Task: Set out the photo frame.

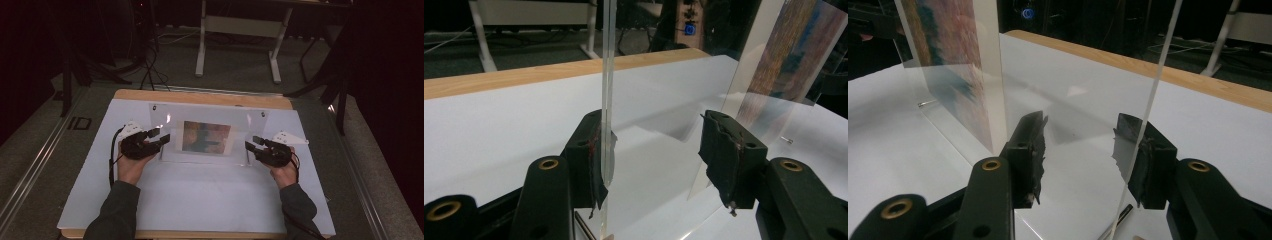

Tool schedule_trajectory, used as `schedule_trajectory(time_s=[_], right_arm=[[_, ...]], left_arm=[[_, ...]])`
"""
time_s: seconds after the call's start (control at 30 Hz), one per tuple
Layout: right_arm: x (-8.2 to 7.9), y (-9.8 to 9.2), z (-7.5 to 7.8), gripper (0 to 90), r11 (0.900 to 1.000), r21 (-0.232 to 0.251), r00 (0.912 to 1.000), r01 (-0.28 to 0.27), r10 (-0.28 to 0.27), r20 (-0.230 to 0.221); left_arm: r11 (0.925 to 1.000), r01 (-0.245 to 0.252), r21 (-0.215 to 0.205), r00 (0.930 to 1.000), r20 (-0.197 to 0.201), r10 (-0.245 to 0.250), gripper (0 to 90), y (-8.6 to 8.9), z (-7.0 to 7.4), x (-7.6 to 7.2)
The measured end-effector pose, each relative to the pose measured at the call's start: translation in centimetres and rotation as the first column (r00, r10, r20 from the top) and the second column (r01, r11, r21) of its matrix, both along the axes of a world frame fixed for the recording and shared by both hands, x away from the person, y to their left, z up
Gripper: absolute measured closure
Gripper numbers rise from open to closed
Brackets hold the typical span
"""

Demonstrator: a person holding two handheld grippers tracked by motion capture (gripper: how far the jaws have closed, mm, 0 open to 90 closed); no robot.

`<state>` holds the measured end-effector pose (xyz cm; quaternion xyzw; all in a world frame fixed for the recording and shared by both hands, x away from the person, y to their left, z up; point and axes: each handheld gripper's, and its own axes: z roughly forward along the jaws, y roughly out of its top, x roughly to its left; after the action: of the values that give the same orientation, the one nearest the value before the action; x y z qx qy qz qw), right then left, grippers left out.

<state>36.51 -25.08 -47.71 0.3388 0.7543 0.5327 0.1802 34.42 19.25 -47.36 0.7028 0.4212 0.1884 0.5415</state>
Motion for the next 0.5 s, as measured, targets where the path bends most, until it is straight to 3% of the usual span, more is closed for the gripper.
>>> schedule_trajectory(time_s=[0.5], right_arm=[[0.14,-0.20,-0.13,54.3,1.000,0.003,0.9999,-0.014,0.014,0.008]], left_arm=[[0.9997,0.011,-0.023,0.9999,0.003,-0.011,46.7,0.34,-0.22,0.15]])
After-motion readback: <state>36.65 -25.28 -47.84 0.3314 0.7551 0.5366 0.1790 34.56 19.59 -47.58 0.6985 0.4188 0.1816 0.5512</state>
